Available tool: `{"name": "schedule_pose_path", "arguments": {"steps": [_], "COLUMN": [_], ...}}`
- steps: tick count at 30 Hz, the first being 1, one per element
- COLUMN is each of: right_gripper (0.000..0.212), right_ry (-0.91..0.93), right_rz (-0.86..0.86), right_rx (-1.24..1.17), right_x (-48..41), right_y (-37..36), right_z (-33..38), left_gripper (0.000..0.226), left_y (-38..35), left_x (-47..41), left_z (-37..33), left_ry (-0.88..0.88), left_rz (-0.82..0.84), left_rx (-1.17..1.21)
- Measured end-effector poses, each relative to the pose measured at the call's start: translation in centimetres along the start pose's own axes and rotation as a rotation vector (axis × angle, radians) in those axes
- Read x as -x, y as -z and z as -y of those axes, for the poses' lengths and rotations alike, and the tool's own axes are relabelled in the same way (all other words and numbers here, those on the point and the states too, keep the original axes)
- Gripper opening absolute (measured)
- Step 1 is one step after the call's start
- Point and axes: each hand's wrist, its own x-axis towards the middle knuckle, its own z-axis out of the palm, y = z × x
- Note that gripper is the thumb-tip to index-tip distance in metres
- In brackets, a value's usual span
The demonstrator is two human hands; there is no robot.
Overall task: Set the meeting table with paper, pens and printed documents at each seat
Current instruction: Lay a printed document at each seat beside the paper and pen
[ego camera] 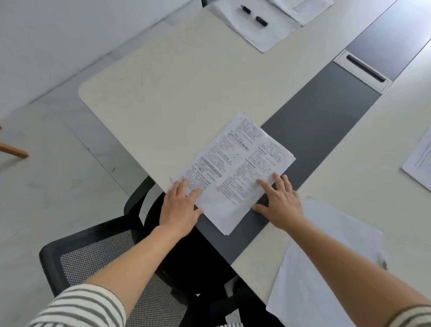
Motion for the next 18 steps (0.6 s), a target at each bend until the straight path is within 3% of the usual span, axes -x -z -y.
{"name": "schedule_pose_path", "arguments": {"steps": [14, 18], "right_gripper": [0.079, 0.070], "right_ry": [0.020, 0.023], "right_rz": [-0.026, -0.202], "right_rx": [-0.069, -0.156], "right_x": [-0.9, 2.5], "right_y": [0.6, 1.4], "right_z": [0.7, -1.7], "left_gripper": [0.055, 0.050], "left_y": [1.4, 2.2], "left_x": [-1.3, 0.5], "left_z": [0.4, -2.6], "left_ry": [0.006, -0.100], "left_rz": [-0.027, -0.063], "left_rx": [-0.034, 0.009]}}
